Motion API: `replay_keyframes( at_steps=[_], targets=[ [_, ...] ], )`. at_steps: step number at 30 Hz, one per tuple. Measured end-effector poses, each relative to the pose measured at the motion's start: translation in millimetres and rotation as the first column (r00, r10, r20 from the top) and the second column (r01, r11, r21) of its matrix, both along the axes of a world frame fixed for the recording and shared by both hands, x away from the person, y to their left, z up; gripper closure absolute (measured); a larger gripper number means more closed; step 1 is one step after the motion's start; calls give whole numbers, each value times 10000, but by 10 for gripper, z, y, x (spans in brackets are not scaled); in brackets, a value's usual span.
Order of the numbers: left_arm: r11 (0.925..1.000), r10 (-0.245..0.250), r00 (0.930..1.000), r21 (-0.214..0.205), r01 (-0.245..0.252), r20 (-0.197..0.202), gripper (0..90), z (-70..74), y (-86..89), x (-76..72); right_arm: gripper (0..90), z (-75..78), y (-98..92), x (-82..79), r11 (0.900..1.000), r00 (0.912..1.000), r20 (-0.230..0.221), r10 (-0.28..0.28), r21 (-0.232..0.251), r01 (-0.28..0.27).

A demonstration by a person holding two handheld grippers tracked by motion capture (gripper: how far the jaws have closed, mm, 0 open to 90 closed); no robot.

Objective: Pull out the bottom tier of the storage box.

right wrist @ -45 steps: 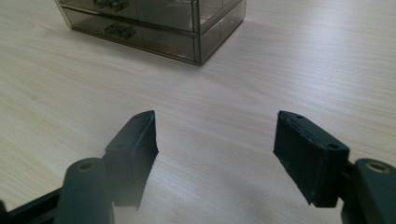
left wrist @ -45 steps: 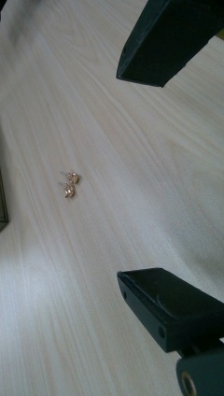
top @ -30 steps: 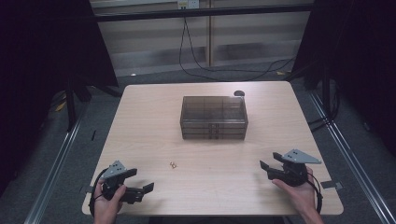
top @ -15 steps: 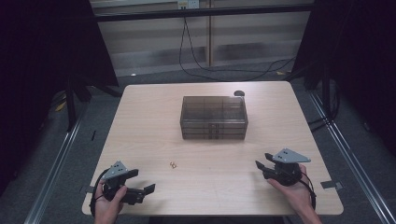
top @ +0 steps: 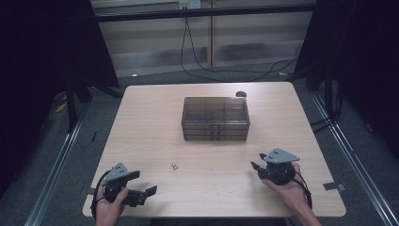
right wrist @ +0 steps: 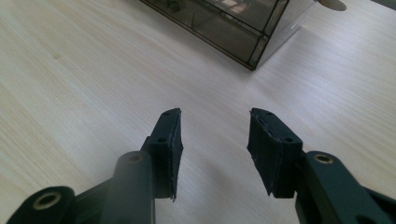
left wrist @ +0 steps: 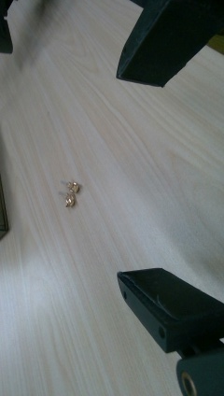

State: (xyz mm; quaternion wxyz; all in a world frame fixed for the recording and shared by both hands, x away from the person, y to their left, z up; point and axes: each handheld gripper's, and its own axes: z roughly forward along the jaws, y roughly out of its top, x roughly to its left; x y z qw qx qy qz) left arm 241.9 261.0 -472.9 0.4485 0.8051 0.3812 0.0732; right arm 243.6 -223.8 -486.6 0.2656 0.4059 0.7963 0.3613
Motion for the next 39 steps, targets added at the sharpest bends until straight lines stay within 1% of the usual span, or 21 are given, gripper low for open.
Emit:
replay_keyframes(
  at_steps=[2, 5, 7, 9, 13, 15, 16, 21, 23, 26, 27, 30, 32, 36, 37, 38, 39],
  targets=[
    [10000, -92, 9999, 20, 92, 57, 43, 4, -8, -9, 550, 1, 42, 15, 9998, 9999, 25, 116, -152, -115],
    [10000, -95, 9999, 21, 95, 59, 43, 4, -4, -9, 562, -8, 105, 40, 9987, 9994, 52, 350, -379, -348],
    [10000, -92, 9999, 9, 92, 44, 43, 4, -6, -10, 568, -10, 139, 52, 9970, 9988, 57, 476, -613, -472],
    [10000, -84, 10000, 11, 84, 37, 43, 2, -6, -10, 571, -8, 177, 70, 9960, 9982, 107, 597, -674, -589],
    [10000, -79, 10000, -21, 79, 17, 43, -1, -5, -4, 574, 8, 240, 101, 9947, 9976, 164, 668, -796, -653],
    [9999, -116, 9999, 3, 116, 61, 42, 1, -1, -1, 580, 11, 270, 115, 9927, 9971, 209, 734, -976, -710],
    [10000, -93, 9999, 0, 93, 75, 42, 2, 1, -1, 582, 6, 287, 126, 9925, 9967, 230, 782, -956, -756],
    [10000, -73, 10000, 55, 72, 68, 42, -2, 7, 2, 589, -5, 350, 172, 9887, 9959, 221, 874, -1241, -840],
    [10000, -67, 9999, 38, 66, 88, 42, 1, -1, 5, 587, -3, 374, 184, 9873, 9956, 324, 876, -1359, -824],
    [10000, -53, 9999, 36, 52, 114, 42, 4, -6, 12, 579, -2, 423, 195, 9851, 9948, 295, 973, -1452, -921],
    [10000, -45, 9999, 24, 45, 89, 42, 0, -7, 13, 580, 3, 435, 201, 9826, 9944, 332, 1006, -1601, -941],
    [10000, -59, 9999, 21, 59, 93, 42, 2, -3, 13, 591, 16, 476, 225, 9796, 9937, 463, 1021, -1786, -923],
    [9999, -79, 9998, 95, 77, 173, 42, 7, 1, 12, 594, 8, 507, 241, 9785, 9934, 480, 1046, -1836, -941],
    [10000, -56, 9999, 72, 55, 158, 42, 7, 9, 4, 602, -19, 577, 269, 9710, 9915, 609, 1153, -2175, -996],
    [10000, -58, 9998, 66, 57, 172, 42, 8, 12, 4, 604, -23, 589, 277, 9679, 9901, 649, 1244, -2278, -1067],
    [10000, -70, 9998, 69, 69, 177, 42, 9, 14, 5, 606, -25, 608, 284, 9677, 9895, 707, 1259, -2285, -1068],
    [10000, -64, 9998, 54, 63, 163, 42, 6, 13, 7, 607, -23, 621, 289, 9643, 9881, 732, 1356, -2387, -1147]
  ],
)
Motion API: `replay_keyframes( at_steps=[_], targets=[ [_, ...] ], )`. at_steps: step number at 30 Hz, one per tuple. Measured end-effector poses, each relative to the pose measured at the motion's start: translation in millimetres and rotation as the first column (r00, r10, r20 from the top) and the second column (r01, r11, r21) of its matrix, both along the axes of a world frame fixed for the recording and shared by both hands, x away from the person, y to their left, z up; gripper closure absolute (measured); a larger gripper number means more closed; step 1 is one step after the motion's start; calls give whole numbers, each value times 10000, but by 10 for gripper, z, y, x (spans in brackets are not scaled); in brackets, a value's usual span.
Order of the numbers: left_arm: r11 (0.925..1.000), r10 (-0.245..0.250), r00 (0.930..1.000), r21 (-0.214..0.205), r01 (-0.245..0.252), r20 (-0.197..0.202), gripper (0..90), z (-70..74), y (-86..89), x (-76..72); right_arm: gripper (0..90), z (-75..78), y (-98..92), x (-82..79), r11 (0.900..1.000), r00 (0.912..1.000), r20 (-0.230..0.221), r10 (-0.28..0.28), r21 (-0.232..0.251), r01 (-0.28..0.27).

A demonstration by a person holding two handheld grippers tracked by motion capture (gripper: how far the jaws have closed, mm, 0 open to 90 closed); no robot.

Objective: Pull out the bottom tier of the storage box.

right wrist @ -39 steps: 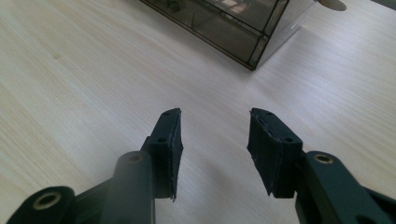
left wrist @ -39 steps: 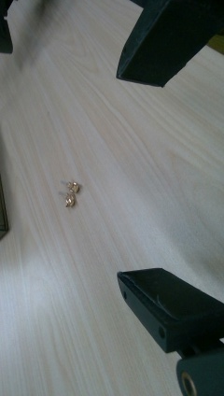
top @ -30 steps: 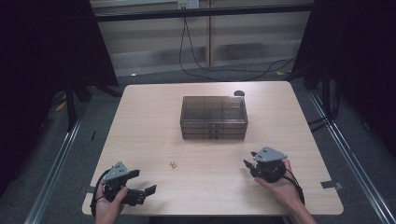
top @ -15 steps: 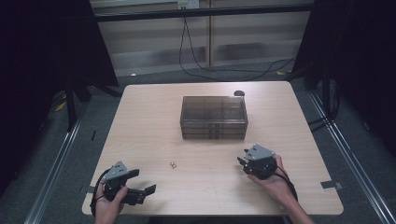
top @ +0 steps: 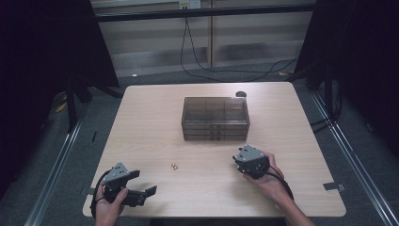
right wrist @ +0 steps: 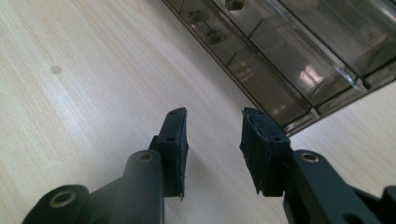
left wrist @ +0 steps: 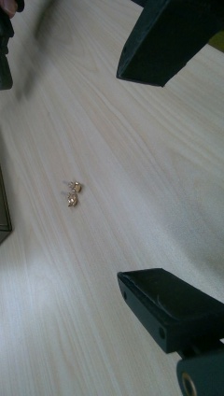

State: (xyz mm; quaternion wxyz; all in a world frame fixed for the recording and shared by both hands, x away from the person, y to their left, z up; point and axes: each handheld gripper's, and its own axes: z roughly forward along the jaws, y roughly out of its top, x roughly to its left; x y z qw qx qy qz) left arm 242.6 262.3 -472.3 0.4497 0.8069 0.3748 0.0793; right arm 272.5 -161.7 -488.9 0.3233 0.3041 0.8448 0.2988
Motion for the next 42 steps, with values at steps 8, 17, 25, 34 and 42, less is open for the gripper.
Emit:
replay_keyframes(
  at_steps=[8, 17, 25, 34, 42],
  targets=[
    [10000, -3, 10000, 40, 3, 8, 42, 0, -4, 3, 600, -42, 110, 39, 9981, 9975, 570, 407, -482, -380],
    [9999, -95, 10000, 76, 95, 6, 42, 3, -17, -2, 609, -70, 188, 39, 9932, 9894, 1305, 631, -1055, -494],
    [9999, -138, 9999, 60, 138, -47, 42, -7, -27, 12, 632, -19, 274, 95, 9843, 9833, 1705, 630, -1736, -329],
    [9997, -230, 9997, 119, 229, 45, 42, 2, -39, 0, 665, -57, 438, 135, 9545, 9700, 2188, 1063, -2957, -379],
    [9995, -262, 9996, 169, 261, 48, 43, 2, -44, -1, 700, -148, 587, 155, 9103, 9504, 2678, 1580, -4125, -351]
  ],
)
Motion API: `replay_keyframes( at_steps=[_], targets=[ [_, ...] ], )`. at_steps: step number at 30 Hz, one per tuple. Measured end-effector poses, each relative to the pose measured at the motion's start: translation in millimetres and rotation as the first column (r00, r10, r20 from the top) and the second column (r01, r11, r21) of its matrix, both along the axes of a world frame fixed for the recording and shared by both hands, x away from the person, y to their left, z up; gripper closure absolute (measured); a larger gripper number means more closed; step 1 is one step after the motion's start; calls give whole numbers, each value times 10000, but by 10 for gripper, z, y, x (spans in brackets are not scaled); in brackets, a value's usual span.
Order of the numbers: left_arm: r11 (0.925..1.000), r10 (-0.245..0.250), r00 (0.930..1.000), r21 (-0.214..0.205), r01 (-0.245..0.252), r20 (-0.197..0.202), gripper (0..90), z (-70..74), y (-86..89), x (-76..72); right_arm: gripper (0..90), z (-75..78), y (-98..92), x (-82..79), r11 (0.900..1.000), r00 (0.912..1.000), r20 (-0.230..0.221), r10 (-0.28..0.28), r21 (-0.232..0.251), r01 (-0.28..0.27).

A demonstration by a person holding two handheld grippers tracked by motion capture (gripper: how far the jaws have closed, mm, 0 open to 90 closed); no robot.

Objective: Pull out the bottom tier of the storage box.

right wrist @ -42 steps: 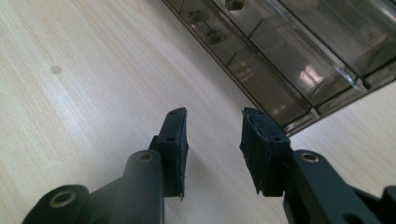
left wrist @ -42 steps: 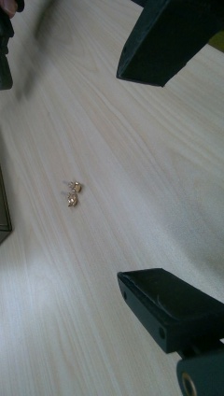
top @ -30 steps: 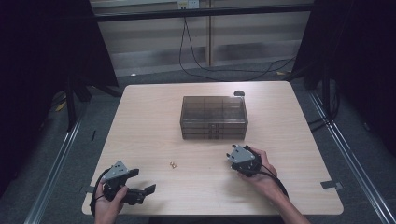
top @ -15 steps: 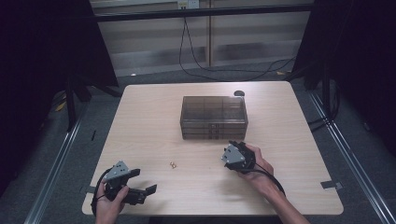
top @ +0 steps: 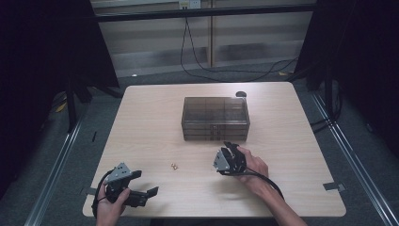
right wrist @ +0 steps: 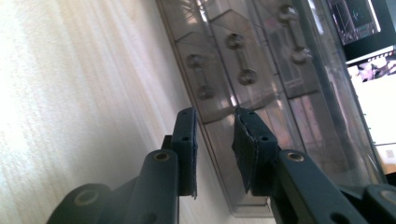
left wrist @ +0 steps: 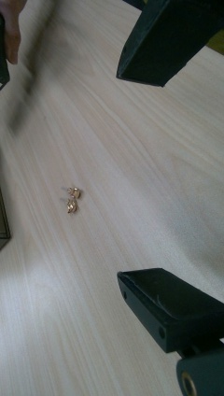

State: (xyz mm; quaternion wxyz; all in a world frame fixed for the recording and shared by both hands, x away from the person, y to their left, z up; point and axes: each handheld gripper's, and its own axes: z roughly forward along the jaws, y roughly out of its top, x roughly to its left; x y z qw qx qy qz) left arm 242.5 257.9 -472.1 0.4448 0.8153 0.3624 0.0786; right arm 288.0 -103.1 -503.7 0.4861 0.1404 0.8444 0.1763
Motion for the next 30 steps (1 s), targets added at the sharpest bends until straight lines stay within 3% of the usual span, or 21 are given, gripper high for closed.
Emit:
replay_keyframes(
  at_steps=[6, 11, 19, 23, 30],
  targets=[
    [10000, 10, 10000, 11, -10, -14, 43, -1, 4, 0, 719, -108, 100, -27, 9953, 9988, 489, 98, -966, -50],
    [10000, 32, 10000, 33, -32, 11, 43, 0, 10, -1, 731, -164, 145, -16, 9890, 9973, 728, 132, -1479, -23],
    [10000, 26, 10000, 37, -26, 9, 43, 0, 10, 1, 746, -243, 199, 5, 9821, 9953, 964, 50, -1878, 132],
    [10000, -1, 10000, -31, 1, 42, 42, 3, 10, 1, 749, -266, 236, 28, 9721, 9922, 1236, 135, -2339, 159],
    [10000, 27, 10000, -47, -26, 38, 42, 3, 15, 4, 751, -272, 321, 79, 9664, 9916, 1294, 73, -2557, 262]
  ],
)
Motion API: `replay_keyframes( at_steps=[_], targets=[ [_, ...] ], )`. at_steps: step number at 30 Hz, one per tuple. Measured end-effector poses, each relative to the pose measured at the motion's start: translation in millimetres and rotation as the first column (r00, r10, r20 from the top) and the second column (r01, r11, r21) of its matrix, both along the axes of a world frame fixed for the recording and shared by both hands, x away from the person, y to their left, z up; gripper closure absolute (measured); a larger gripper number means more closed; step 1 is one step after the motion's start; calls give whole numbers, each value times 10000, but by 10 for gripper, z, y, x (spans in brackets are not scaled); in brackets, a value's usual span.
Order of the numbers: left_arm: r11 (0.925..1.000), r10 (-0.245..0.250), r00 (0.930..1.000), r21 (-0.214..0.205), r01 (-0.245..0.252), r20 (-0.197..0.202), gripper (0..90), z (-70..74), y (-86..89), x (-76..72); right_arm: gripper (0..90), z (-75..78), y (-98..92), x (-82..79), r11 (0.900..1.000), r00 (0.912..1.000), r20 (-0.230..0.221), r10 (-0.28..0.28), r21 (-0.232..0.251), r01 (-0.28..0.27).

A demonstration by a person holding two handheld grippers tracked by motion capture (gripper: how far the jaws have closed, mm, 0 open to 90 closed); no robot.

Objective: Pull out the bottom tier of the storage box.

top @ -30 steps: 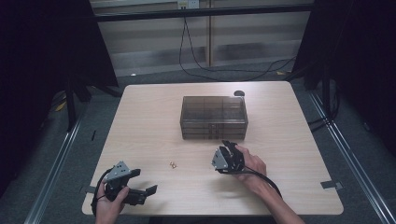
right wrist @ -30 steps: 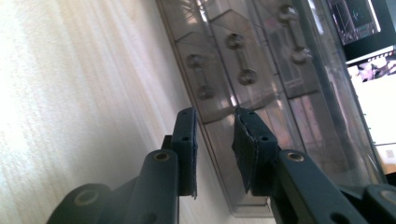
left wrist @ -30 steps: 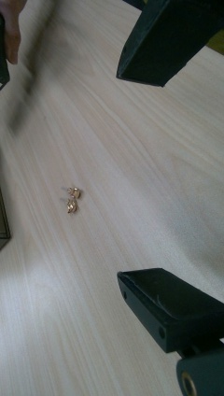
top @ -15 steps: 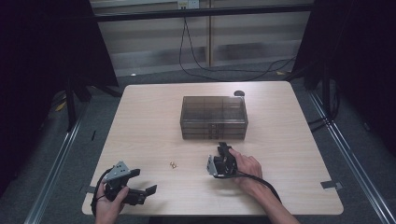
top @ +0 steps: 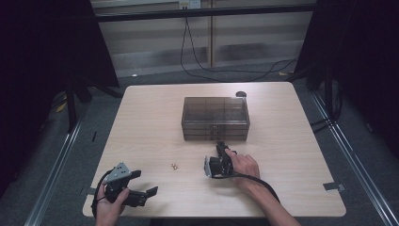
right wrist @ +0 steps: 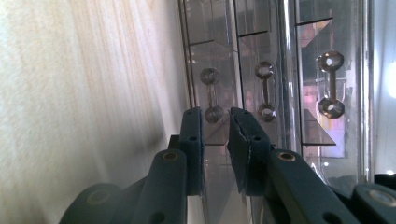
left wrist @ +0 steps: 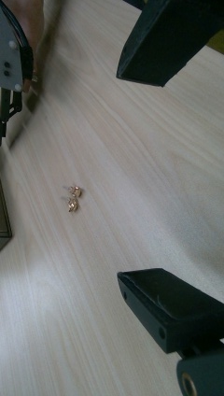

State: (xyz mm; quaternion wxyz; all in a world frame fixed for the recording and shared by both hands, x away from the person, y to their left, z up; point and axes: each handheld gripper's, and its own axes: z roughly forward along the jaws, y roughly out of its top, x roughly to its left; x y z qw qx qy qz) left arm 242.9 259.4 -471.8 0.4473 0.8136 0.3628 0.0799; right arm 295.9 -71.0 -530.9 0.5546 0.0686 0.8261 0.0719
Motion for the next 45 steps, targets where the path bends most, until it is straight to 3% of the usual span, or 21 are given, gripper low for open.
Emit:
replay_keyframes(
  at_steps=[7, 24, 31, 33, 36, 45],
  targets=[
    [10000, -23, 10000, 6, 23, -17, 42, 1, -7, 1, 761, -73, 29, 68, 9987, 9995, 318, -63, -501, 79],
    [10000, -26, 10000, 28, 26, 33, 42, 7, 1, 3, 764, -169, 50, 160, 9958, 9976, 604, -329, -829, 379],
    [9995, -66, 10000, -320, 63, -75, 41, 17, 10, -9, 769, -180, 91, 199, 9953, 9974, 660, -296, -898, 355],
    [10000, -26, 9999, 75, 25, 156, 40, 21, -6, -18, 772, -182, 97, 203, 9953, 9973, 676, -292, -898, 352],
    [9999, -98, 10000, -94, 98, 13, 40, 11, -12, -8, 776, -186, 97, 206, 9947, 9970, 705, -322, -949, 389],
    [9999, -90, 9999, 134, 88, 125, 41, 12, -10, -5, 788, -188, 98, 224, 9940, 9966, 729, -383, -999, 455]
  ],
)
